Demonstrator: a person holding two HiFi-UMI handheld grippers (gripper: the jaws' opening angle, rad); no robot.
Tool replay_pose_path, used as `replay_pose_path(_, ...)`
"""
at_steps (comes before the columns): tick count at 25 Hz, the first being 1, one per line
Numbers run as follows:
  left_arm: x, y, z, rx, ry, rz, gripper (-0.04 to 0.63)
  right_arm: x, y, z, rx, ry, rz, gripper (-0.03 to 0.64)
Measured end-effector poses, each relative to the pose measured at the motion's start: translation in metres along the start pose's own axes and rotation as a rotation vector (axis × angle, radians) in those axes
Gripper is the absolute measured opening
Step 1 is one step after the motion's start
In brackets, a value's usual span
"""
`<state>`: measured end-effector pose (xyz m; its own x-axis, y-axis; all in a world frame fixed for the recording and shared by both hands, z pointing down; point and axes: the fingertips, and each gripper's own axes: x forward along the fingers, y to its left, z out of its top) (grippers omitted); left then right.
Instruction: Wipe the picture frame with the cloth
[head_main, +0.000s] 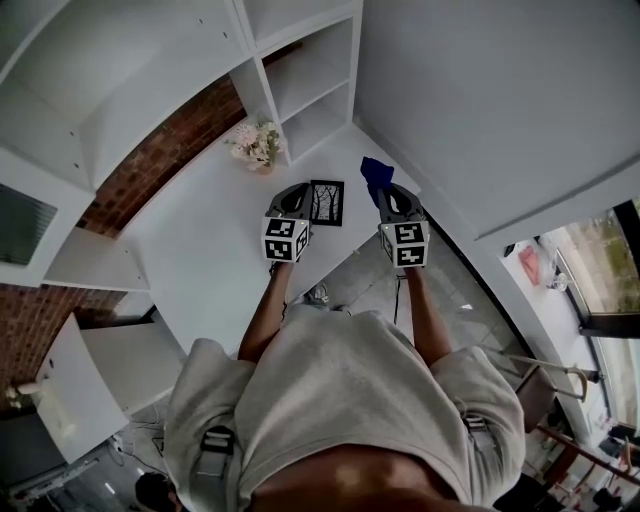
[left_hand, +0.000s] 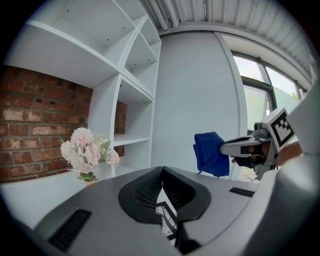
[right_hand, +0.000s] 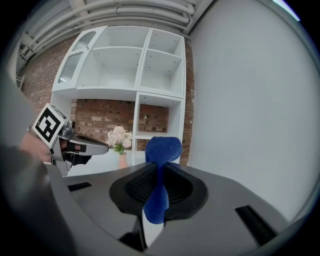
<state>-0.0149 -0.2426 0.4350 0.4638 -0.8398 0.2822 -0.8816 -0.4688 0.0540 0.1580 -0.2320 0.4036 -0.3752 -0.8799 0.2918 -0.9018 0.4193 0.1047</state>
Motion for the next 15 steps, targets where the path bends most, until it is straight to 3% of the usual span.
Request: replay_pose_path(15, 0.000, 0.002, 0.013, 0.006, -0.028, 0.011, 0.017, -0.004, -0.008, 0.000, -0.001, -0.005, -0.020, 0.058)
